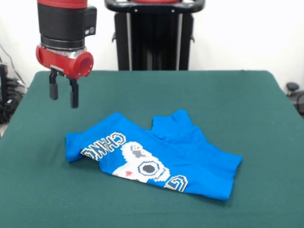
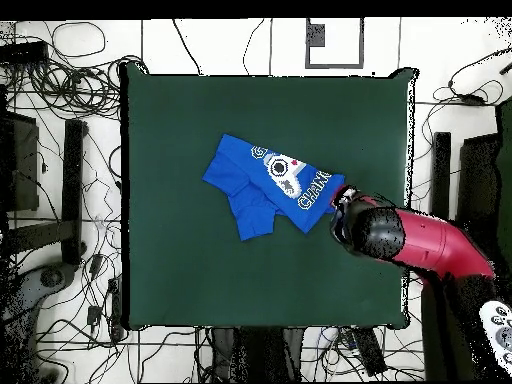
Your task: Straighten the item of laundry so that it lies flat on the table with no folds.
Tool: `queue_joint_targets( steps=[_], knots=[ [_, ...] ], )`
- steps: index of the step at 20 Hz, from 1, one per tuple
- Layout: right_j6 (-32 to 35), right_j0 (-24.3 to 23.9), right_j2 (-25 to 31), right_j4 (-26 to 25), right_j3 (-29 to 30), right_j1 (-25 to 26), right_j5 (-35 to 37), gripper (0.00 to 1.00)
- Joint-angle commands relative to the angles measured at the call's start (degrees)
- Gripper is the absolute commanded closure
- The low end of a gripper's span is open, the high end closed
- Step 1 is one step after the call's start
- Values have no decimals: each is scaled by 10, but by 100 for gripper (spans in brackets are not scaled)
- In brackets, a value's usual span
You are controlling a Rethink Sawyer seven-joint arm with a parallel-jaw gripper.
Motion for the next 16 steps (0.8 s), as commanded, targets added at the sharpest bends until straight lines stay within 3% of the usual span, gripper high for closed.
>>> queue_joint_targets(
  steps=[1,16],
  knots=[
    [71,36,2,35,52,19,37,0],
    [84,64,-21,77,54,26,37,0]
  ],
)
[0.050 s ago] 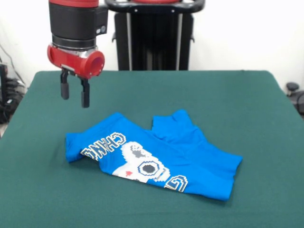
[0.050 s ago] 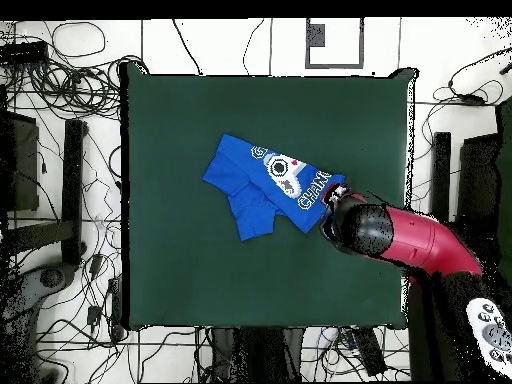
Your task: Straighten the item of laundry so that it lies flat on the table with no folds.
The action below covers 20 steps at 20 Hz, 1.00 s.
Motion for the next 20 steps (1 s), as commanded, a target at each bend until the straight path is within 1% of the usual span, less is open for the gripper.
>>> queue_joint_targets(
  steps=[1,6,10,12,20],
  knots=[
    [85,34,0,37,48,25,38,0],
    [92,50,-7,46,53,25,28,0],
    [89,50,-10,55,61,23,20,0],
    [104,60,-17,65,55,29,18,0],
    [114,81,-31,83,59,36,-1,0]
  ],
)
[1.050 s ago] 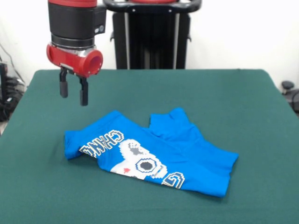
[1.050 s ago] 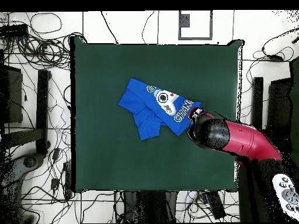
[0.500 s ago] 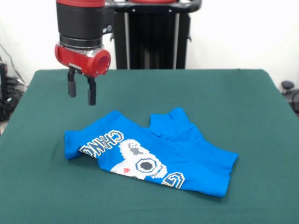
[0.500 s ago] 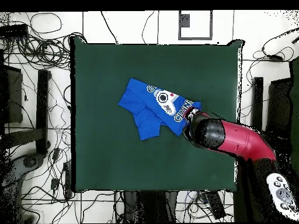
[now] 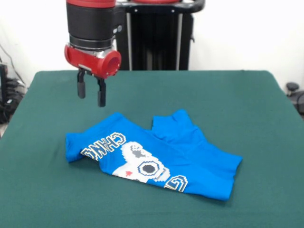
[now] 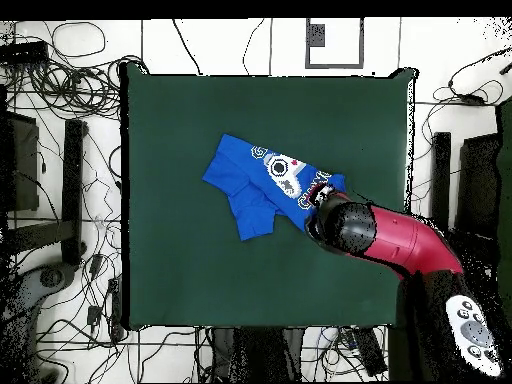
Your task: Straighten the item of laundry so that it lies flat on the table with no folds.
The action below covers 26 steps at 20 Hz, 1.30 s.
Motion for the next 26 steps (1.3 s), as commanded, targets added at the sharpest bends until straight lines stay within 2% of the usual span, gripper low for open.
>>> queue_joint_targets(
  steps=[1,15,26],
  knots=[
    [116,40,-1,39,50,35,-4,0],
    [112,63,-12,69,32,54,-15,0],
    [88,57,-9,78,21,66,-18,0]
  ],
)
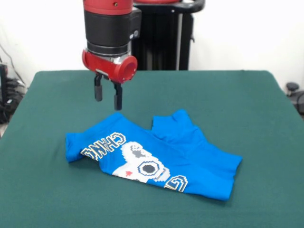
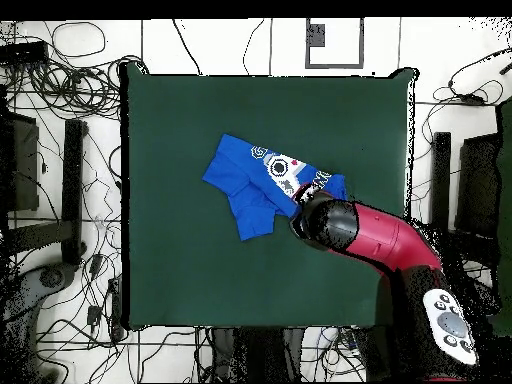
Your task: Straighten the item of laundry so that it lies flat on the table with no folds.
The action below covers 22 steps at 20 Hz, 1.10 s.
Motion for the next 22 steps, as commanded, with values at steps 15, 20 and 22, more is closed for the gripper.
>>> queue_joint_targets(
  steps=[15,20,22],
  knots=[
    [83,19,16,24,-10,69,-22,0],
    [81,15,16,24,-16,76,-25,0],
    [78,13,17,23,-18,80,-28,0]
  ],
)
